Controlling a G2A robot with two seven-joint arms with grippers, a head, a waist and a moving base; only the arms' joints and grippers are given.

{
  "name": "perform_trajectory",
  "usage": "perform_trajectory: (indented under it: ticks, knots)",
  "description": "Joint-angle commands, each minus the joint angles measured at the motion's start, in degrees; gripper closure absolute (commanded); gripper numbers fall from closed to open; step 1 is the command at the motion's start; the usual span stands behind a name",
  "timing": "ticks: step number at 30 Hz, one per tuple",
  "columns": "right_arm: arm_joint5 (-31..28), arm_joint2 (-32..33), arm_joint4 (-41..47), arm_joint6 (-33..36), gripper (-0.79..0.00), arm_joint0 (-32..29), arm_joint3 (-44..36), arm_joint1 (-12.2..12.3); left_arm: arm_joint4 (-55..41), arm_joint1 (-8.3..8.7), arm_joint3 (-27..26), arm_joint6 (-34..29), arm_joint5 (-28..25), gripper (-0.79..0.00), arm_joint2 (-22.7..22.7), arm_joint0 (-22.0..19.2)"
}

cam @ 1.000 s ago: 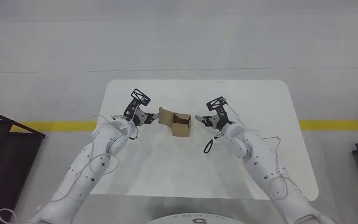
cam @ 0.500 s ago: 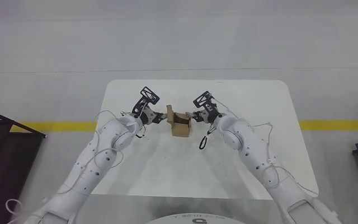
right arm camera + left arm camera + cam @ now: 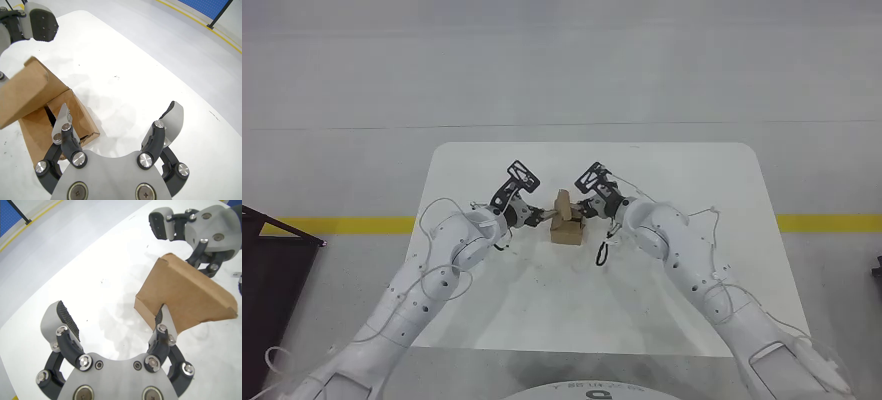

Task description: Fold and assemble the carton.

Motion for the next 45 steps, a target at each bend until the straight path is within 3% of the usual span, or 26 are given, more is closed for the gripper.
perform_trajectory:
  ticks: [1, 10, 18, 21, 26, 37, 45]
  knots:
    - [-0.7, 0.4, -0.4, 0.3, -0.785, -0.3, -0.7, 0.2, 0.2, -0.26, 0.6, -0.1, 0.2, -0.785, 0.7, -0.5]
    - [-1.5, 3.4, 0.0, 1.6, -0.785, -2.1, -3.2, 1.0, 0.5, -1.31, 3.0, -0.6, 0.6, -0.785, 3.1, -2.3]
    - [7.6, 12.1, 5.4, 0.0, -0.785, -8.5, -6.2, 2.2, 1.4, -1.75, 3.1, -0.5, 0.8, -0.785, 3.5, -2.6]
    - [8.4, 13.2, 7.6, 1.7, -0.785, -10.3, -5.8, 2.3, 1.5, -1.79, 2.8, -0.4, 0.7, -0.785, 3.3, -2.3]
    - [7.6, 11.6, 10.2, 3.0, -0.785, -10.2, -3.5, 1.8, 1.5, -1.77, 1.6, -0.2, 0.4, -0.785, 2.7, -1.8]
    - [7.0, 5.4, 7.2, 2.2, -0.785, -7.2, -1.8, 0.3, 1.0, -1.03, -2.6, -0.4, -1.2, -0.785, -0.8, 1.6]
    - [5.8, 3.9, 6.3, 1.2, -0.785, -5.7, -0.5, -0.3, 1.4, -0.91, -1.7, -0.6, -1.4, -0.785, -1.7, 2.7]
